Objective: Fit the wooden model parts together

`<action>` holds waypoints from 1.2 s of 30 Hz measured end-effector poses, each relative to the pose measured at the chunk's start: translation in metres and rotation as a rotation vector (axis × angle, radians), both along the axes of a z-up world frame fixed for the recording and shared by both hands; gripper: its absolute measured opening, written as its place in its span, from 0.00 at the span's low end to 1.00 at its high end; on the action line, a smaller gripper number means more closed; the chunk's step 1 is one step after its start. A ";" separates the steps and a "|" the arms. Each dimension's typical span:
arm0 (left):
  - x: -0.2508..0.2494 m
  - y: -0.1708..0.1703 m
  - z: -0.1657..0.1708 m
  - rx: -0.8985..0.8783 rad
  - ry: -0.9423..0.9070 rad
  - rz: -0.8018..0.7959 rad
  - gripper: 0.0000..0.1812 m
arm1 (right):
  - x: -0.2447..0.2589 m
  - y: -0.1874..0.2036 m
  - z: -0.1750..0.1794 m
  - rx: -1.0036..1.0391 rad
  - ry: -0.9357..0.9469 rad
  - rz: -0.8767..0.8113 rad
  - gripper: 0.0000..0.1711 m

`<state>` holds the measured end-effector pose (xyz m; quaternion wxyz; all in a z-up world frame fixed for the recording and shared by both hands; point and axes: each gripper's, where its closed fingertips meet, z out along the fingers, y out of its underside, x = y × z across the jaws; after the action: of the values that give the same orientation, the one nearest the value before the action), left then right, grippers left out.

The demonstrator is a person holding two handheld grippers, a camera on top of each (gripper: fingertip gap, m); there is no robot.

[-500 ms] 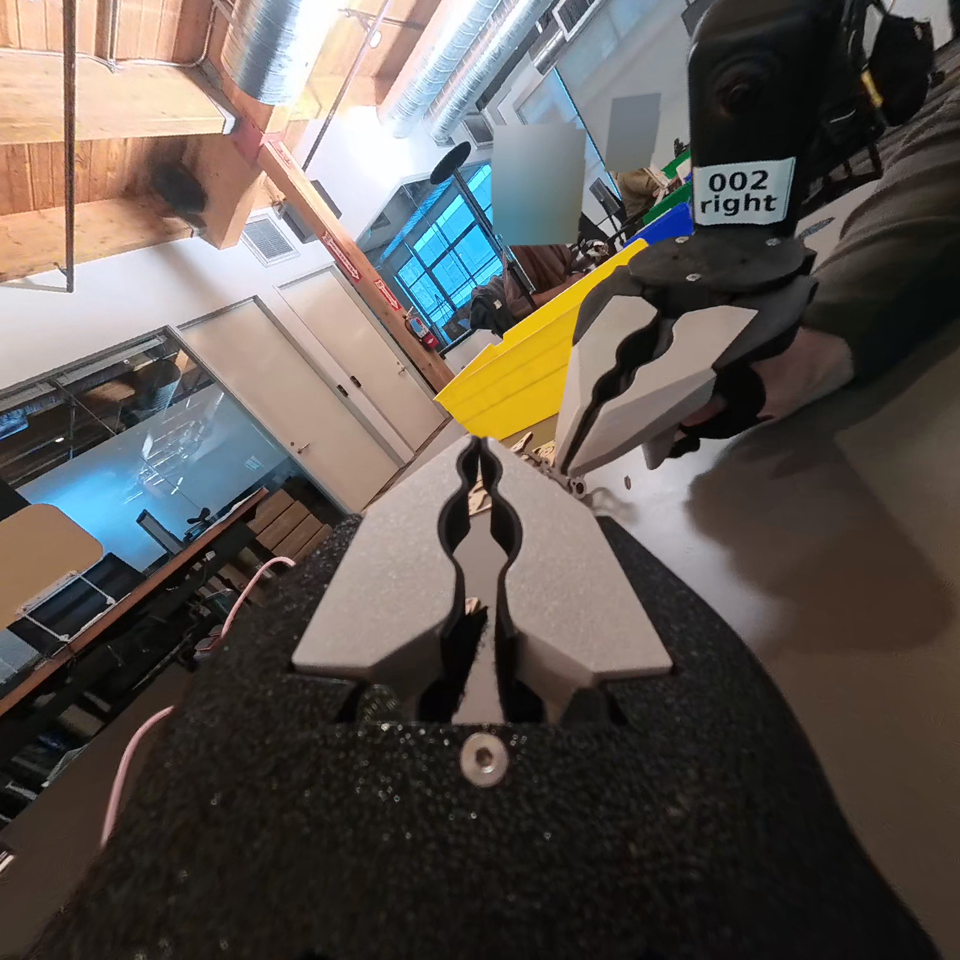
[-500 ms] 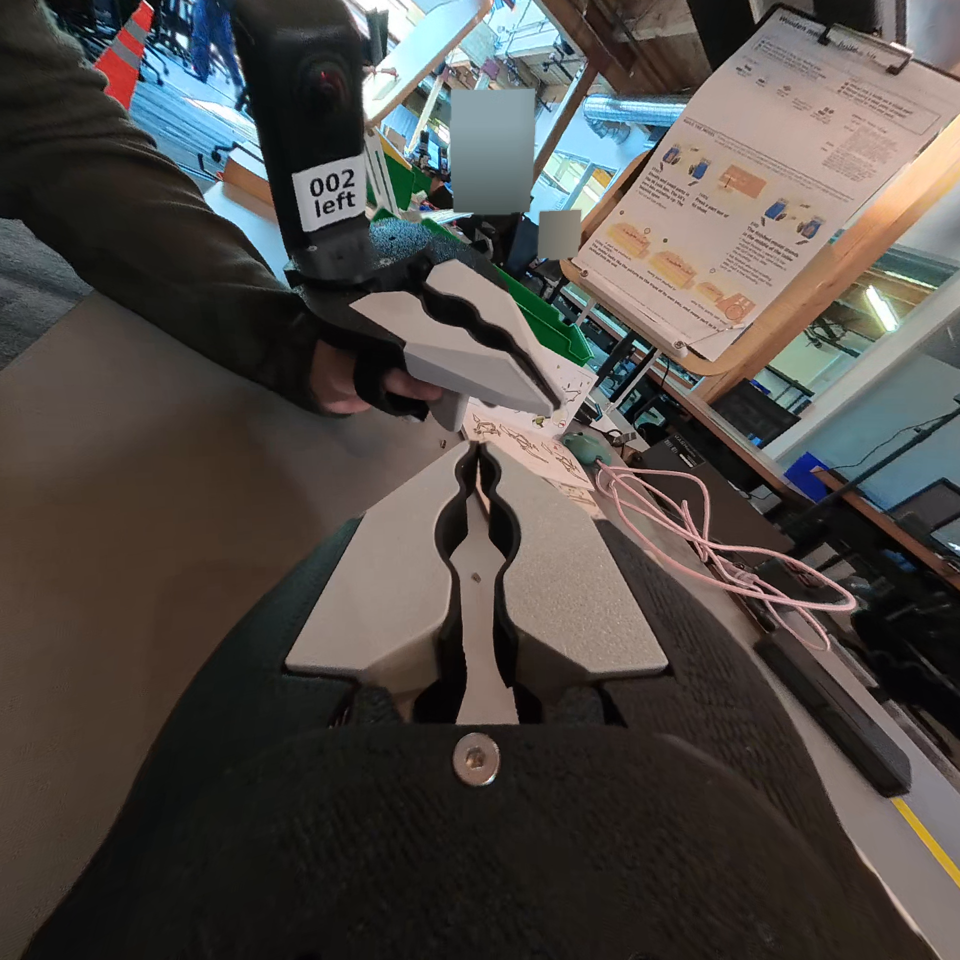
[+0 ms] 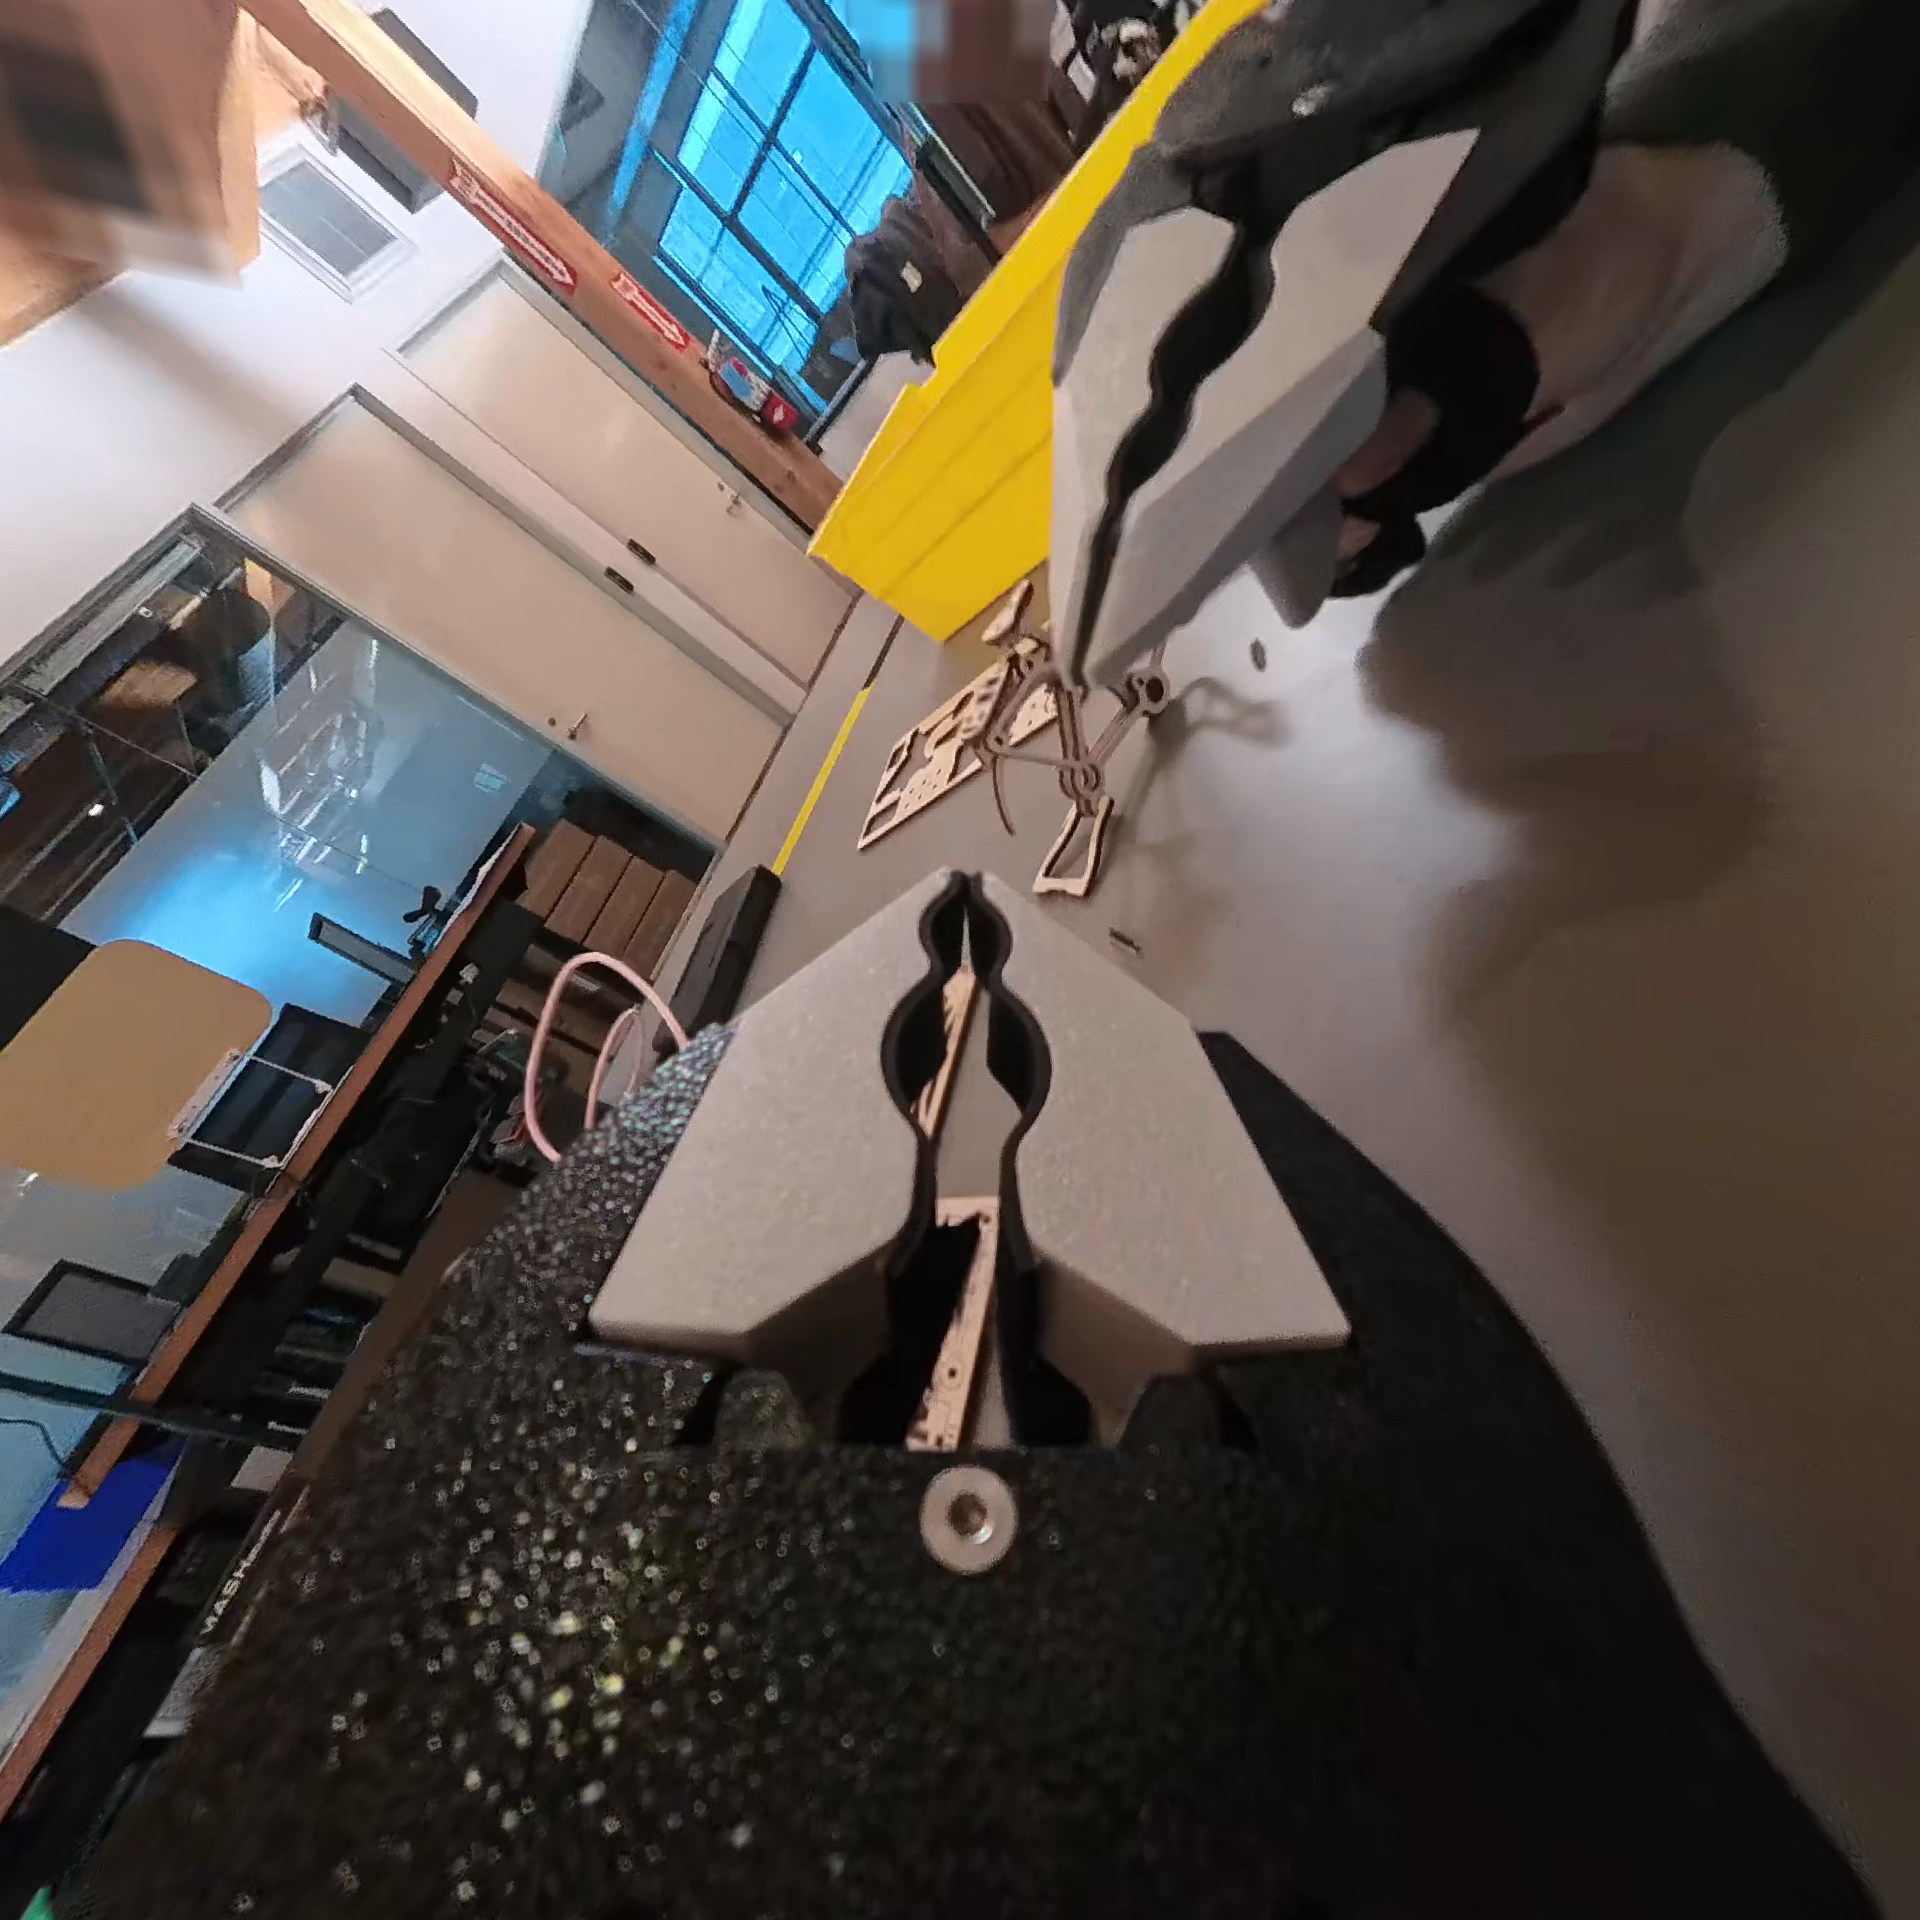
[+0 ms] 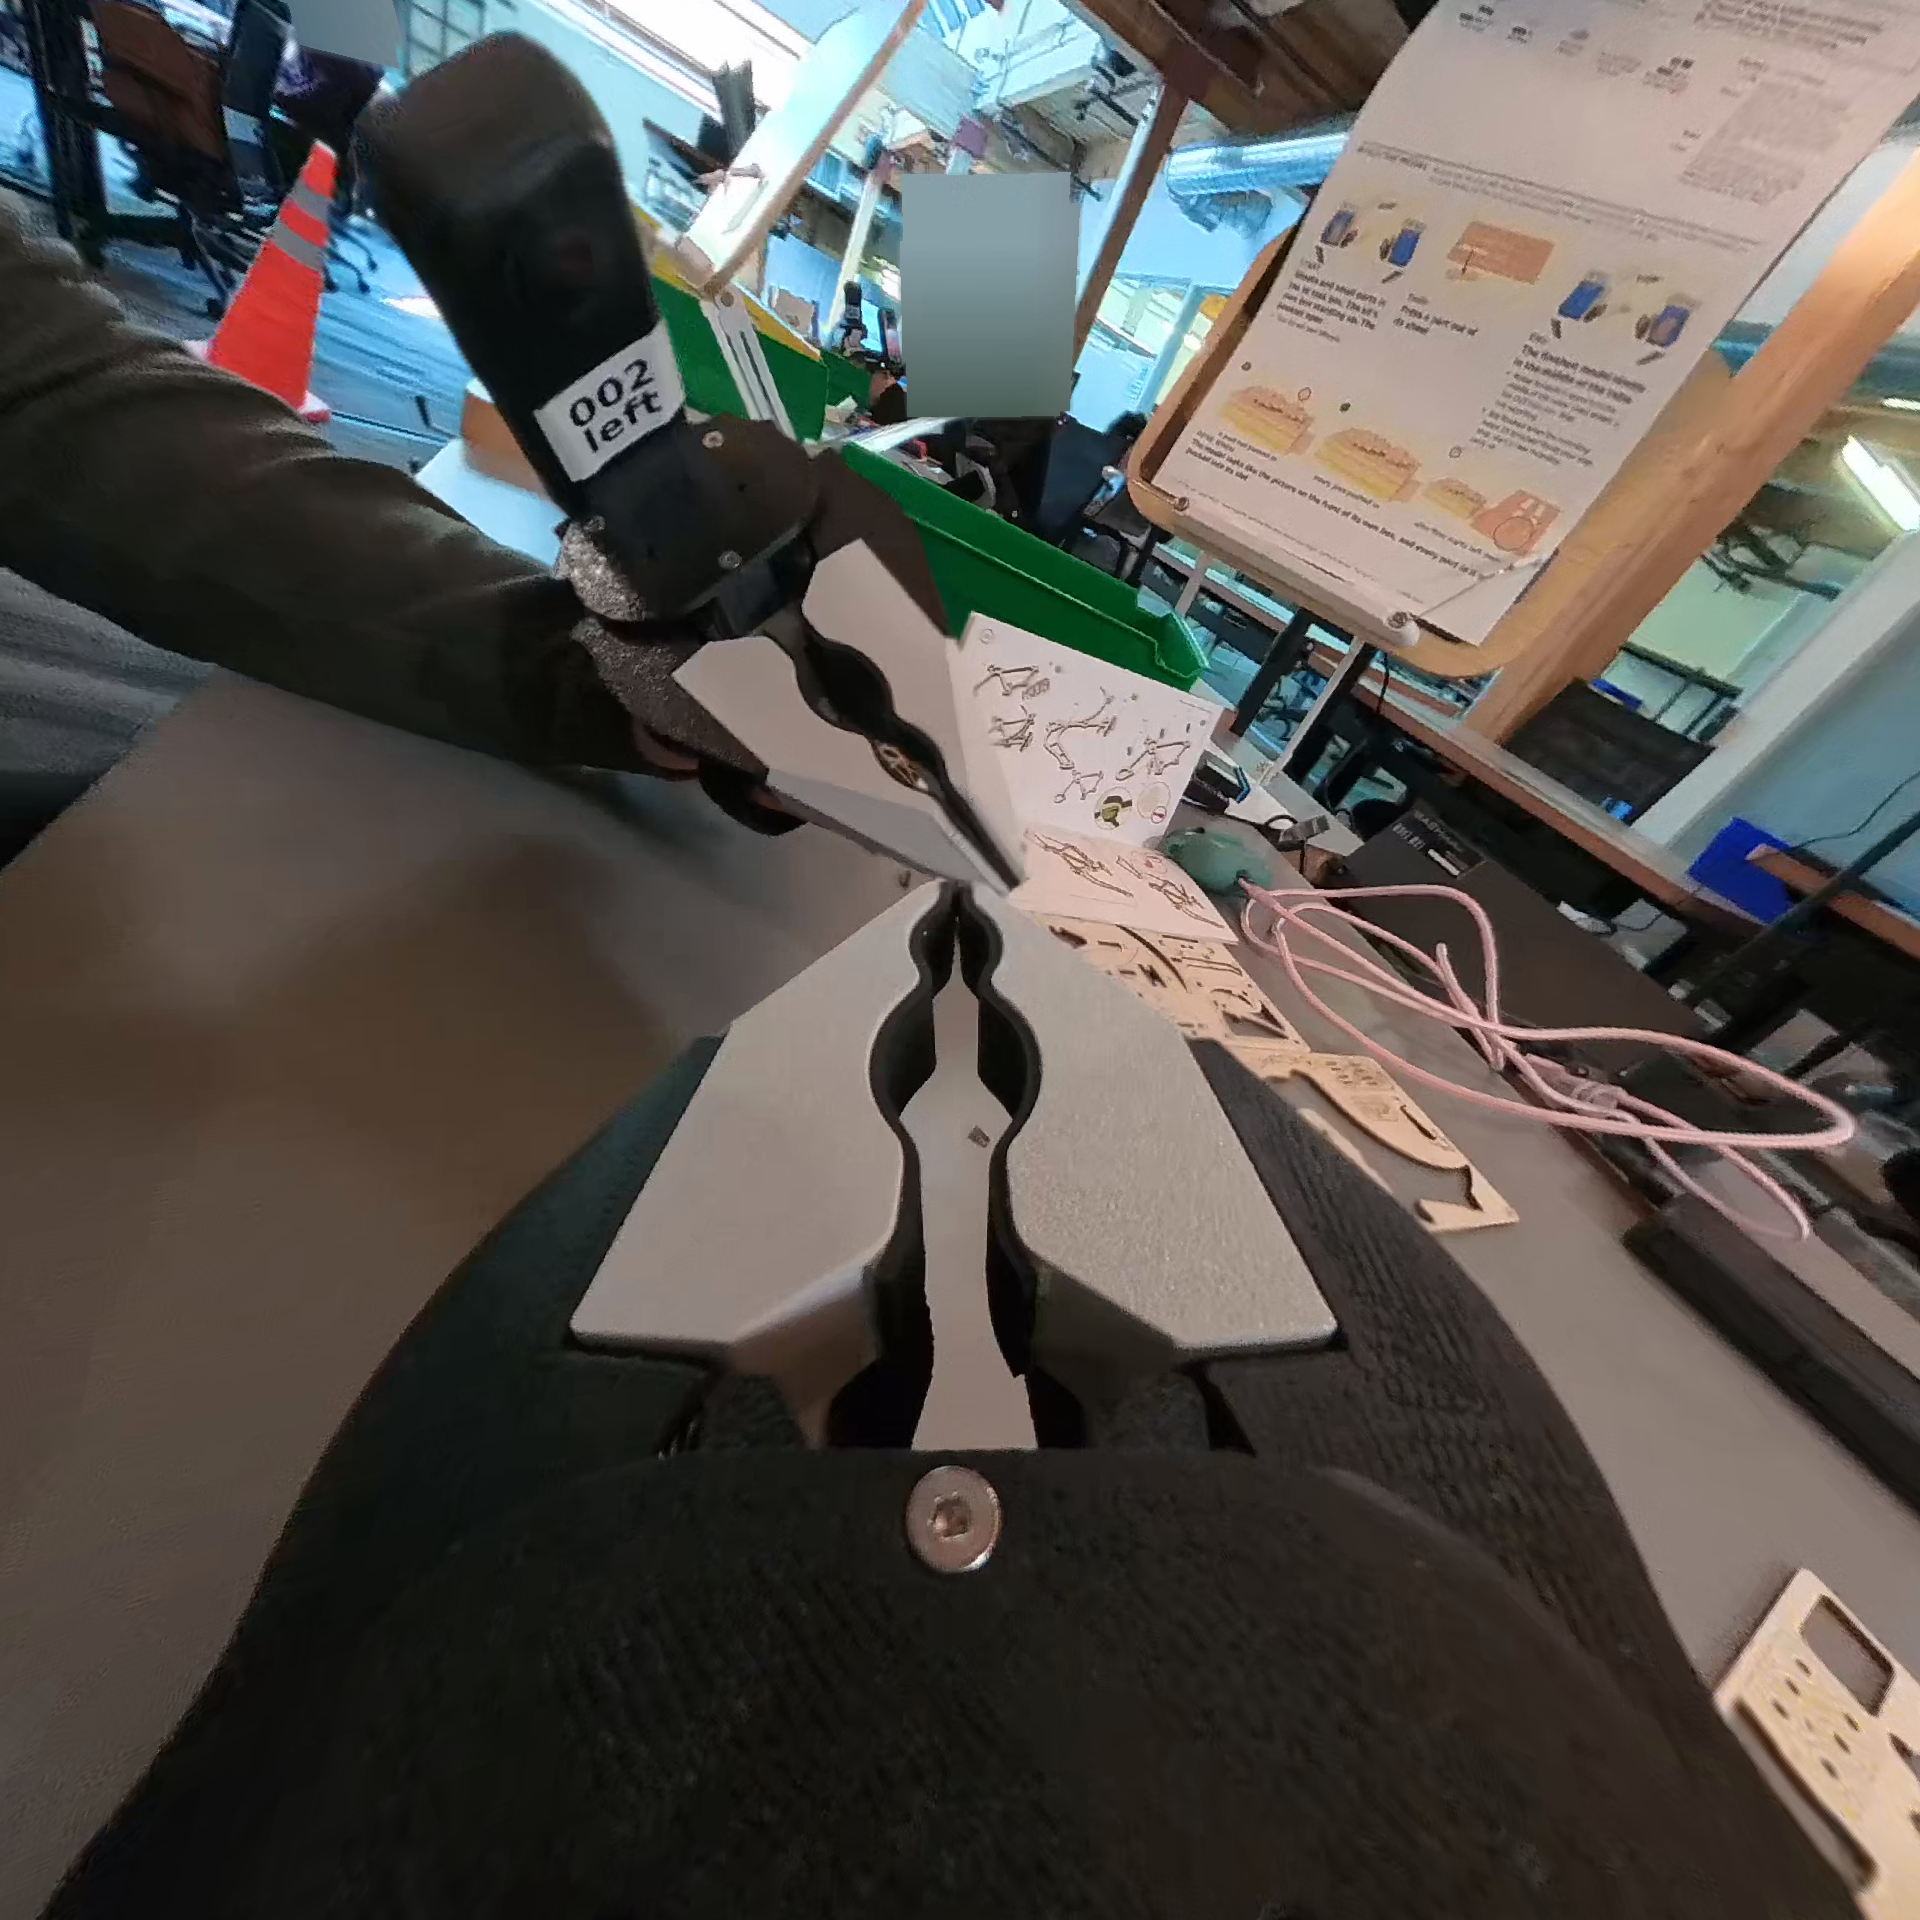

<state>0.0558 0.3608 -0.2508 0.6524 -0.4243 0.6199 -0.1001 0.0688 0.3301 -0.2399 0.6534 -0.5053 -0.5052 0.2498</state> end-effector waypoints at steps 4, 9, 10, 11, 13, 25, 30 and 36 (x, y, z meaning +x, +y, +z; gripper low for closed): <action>0.001 0.002 -0.011 -0.012 0.045 0.008 0.00 | 0.006 0.005 0.003 -0.039 0.040 -0.017 0.00; 0.003 0.001 -0.017 -0.013 0.055 -0.001 0.00 | 0.008 0.008 0.005 -0.054 0.057 -0.023 0.00; 0.004 0.001 -0.017 -0.016 0.055 -0.002 0.00 | 0.008 0.008 0.005 -0.056 0.057 -0.023 0.00; 0.004 0.001 -0.017 -0.019 0.050 -0.003 0.00 | 0.008 0.008 0.005 -0.057 0.058 -0.025 0.00; 0.006 -0.001 -0.015 -0.031 0.020 -0.013 0.00 | 0.008 0.009 0.005 -0.060 0.060 -0.029 0.00; 0.011 -0.020 -0.031 0.091 0.122 -0.262 0.00 | 0.001 0.016 0.002 0.005 0.006 -0.080 0.00; 0.001 -0.026 -0.016 -0.089 0.006 -0.335 0.00 | -0.009 0.022 -0.001 0.052 -0.040 -0.102 0.00; -0.004 -0.032 -0.011 -0.117 -0.029 -0.363 0.00 | -0.021 0.025 -0.006 0.095 -0.094 -0.111 0.00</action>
<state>0.0518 0.3292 -0.2614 0.6066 -0.3411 0.6701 -0.2580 0.0476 0.3554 -0.2455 0.6652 -0.5123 -0.5175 0.1650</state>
